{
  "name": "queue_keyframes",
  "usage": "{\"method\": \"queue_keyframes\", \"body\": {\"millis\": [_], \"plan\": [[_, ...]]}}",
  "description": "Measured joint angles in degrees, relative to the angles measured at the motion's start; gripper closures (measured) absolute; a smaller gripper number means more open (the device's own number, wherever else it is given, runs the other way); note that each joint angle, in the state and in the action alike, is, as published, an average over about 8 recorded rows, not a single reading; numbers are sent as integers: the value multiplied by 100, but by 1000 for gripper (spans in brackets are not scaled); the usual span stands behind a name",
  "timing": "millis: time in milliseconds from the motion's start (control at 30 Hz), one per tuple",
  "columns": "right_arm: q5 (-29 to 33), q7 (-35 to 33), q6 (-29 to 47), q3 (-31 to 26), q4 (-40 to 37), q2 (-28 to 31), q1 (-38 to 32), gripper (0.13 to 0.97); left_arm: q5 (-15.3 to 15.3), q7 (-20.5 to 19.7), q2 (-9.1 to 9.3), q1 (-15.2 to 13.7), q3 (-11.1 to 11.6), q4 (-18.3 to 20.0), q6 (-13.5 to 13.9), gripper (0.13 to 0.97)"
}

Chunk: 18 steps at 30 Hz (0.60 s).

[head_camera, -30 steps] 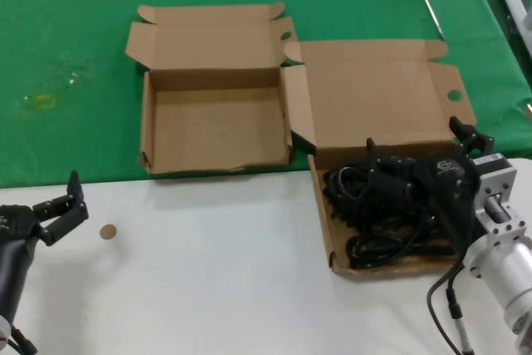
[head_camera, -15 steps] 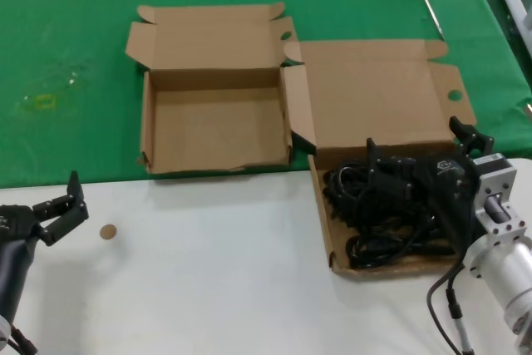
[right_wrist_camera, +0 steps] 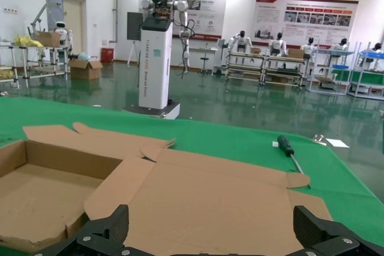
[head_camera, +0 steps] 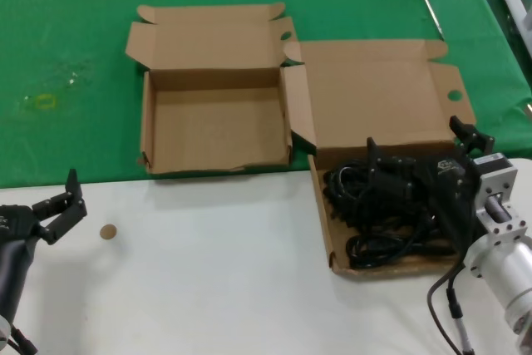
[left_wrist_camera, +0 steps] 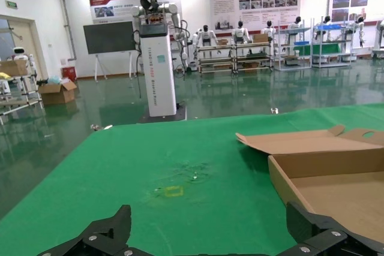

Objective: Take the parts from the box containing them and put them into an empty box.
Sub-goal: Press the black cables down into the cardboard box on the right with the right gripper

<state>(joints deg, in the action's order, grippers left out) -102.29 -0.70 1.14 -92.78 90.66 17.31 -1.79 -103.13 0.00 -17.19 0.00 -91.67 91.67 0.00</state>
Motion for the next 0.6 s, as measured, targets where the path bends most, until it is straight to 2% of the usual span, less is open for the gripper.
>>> {"method": "queue_keyframes", "body": {"millis": [133,267,433,600], "plan": [[-48,42,-57,-47,24,77,9,129,1,0,0,0,0,0,0,170],[-212,120,-189,-219,70,326,0,129,1,0,0,0,0,0,0,226],[-540,237,-331,-599,169,938,-73,129,1,0,0,0,0,0,0,282],[-628,313,-103,-842,236,1667,-213,129,1,0,0,0,0,0,0,397]]}}
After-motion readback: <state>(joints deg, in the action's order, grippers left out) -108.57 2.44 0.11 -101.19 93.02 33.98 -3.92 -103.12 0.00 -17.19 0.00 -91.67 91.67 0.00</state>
